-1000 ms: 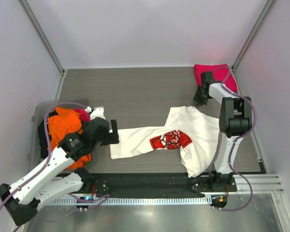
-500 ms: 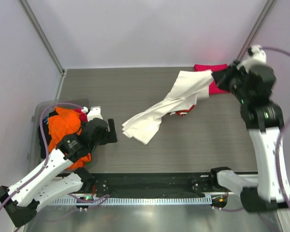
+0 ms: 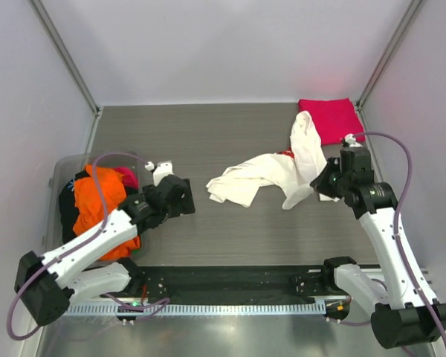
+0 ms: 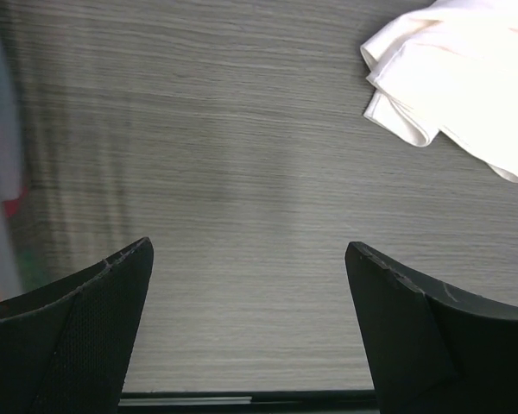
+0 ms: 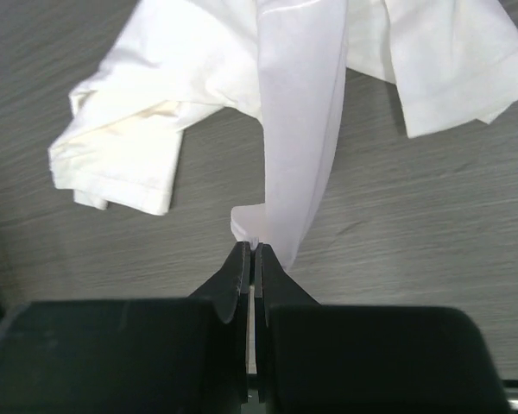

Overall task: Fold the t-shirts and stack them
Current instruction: Flatten the tshirt out

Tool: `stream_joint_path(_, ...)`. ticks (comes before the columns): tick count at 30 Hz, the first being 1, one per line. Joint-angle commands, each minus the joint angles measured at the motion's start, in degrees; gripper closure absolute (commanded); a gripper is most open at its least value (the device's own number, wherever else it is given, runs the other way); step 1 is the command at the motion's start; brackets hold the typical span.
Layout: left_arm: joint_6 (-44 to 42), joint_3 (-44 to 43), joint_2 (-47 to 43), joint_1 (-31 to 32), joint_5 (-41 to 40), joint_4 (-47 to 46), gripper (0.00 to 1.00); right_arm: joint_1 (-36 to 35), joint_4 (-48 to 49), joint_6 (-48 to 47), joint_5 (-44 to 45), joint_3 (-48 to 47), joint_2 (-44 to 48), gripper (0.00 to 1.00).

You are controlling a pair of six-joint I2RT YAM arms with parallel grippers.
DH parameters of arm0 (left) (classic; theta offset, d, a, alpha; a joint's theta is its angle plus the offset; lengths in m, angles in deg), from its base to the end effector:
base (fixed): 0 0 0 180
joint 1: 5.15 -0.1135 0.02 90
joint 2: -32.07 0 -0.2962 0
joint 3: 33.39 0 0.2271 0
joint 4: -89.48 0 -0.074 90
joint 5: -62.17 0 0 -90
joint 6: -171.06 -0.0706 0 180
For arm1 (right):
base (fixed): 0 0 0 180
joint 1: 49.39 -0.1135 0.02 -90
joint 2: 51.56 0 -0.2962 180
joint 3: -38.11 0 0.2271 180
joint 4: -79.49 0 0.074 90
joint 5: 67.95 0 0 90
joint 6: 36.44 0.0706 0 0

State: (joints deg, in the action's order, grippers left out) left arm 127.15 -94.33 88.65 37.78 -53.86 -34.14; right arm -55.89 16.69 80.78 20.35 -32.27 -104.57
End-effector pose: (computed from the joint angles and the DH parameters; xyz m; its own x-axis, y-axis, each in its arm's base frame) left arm 0.1440 -0.0917 0.2697 -0.6987 -0.2342 -0.6760 -0.1285 0.9706 -0.2034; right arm 0.1587 0.0202 0.3149 -0.6906 0.3815 -0.6144 0.2047 0.9179 0.3398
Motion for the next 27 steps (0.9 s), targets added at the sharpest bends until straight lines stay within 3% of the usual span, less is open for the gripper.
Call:
stream_joint_path(1, -0.2, -2.27, 5.72, -1.09, 1.67, -10.18, 0.08, 0.18, 1.09, 1.6, -2.08, -6.89, 2.74, 0.99)
stream_joint_path(11, -3.63, -6.22, 30.5, -7.78, 16.17, -29.62, 0.11, 0.26, -0.86, 1.87, -4.9, -8.57, 3.27, 0.99)
stream_joint_path(17, -4.95, -12.29, 41.84, -8.13, 21.1, -33.41, 0.24, 0.18, -2.08, 1.17, -4.64, -8.56, 3.36, 0.99)
stream_joint_path(20, -4.95, -13.7, 43.44, -8.13, 22.06, -33.68, 0.5, 0.17, -2.26, 0.82, -4.55, -8.48, 3.18, 0.99)
stream_joint_path(21, -4.95, -13.87, 43.7, -8.13, 22.24, -33.85, 0.72, 0.26, -2.26, 0.9, -4.55, -8.39, 3.09, 0.99)
stream_joint_path(23, -5.04, -13.96, 43.36, -8.13, 22.59, -34.2, 0.96, 0.26, -2.35, 0.55, -4.55, -8.3, 2.74, 0.99)
stream_joint_path(24, -5.04, -14.14, 42.31, -8.13, 22.85, -34.64, 1.0, 0.18, -2.35, 0.55, -4.46, -8.3, 2.57, 0.99)
stream_joint_path(27, -5.83, -14.75, 40.2, -8.13, 24.61, -34.47, 1.0, 0.18, -2.26, 0.2, -3.67, -8.91, 1.69, 0.99)
